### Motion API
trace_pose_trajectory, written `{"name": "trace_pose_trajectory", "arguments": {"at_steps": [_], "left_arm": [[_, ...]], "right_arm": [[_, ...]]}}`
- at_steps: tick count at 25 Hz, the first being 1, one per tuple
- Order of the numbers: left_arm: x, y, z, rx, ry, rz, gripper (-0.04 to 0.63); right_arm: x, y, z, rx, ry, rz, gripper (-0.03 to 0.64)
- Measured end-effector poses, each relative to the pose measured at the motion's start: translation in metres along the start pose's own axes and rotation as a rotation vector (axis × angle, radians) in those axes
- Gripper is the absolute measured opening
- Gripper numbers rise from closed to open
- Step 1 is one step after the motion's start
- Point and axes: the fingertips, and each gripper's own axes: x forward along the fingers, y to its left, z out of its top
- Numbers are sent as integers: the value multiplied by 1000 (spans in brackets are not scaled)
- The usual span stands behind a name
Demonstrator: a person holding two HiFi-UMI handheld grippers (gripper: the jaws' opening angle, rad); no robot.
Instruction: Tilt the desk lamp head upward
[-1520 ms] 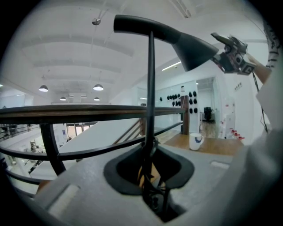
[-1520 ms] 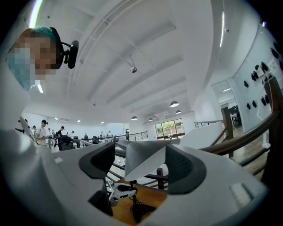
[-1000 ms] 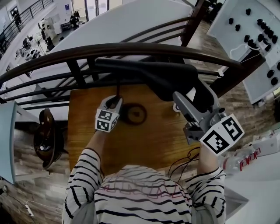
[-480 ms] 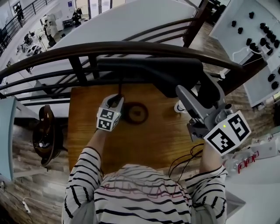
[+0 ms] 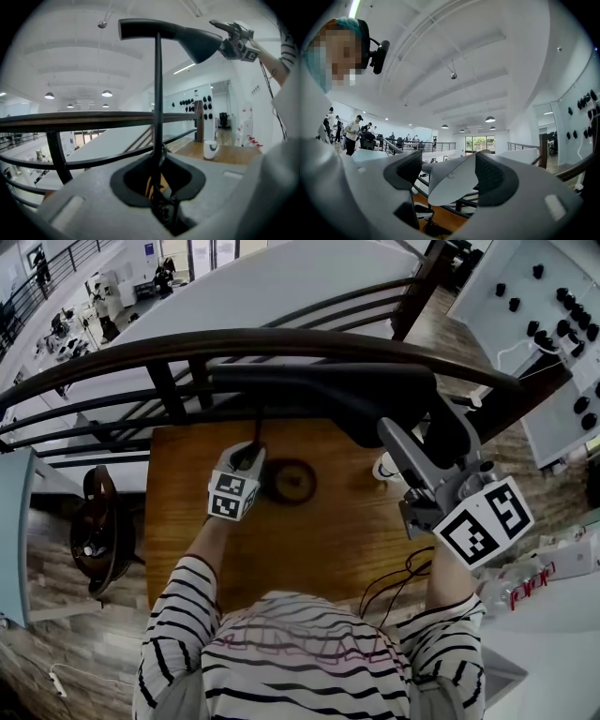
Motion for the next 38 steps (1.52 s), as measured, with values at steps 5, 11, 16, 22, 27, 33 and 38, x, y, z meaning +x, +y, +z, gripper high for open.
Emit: {"name": "trace_pose_trajectory", "arguments": {"at_steps": [5,11,16,22,27,33,38], "left_arm": [[2,-5,0,1,6,-2,71],[1,-6,-1,1,17,-14,72],[-3,-8,0,-8,33,2,83],[-23,-19,7,-11,18,34,106],[-43,-36,14,-27,-11,68,104],[-70,-63,24,-32,-54,101,94],[-91,-89,34,-56,-99,143,95]], "right_arm": [[-9,-7,-4,15,-17,-6,357],[-12,-4,-5,30,-60,-5,359],[-21,1,-7,31,-70,20,357],[-42,2,-17,59,-51,33,357],[-64,-2,-36,107,-37,51,357],[-82,-4,-73,165,-2,83,357],[-99,-2,-102,220,23,127,353]]}}
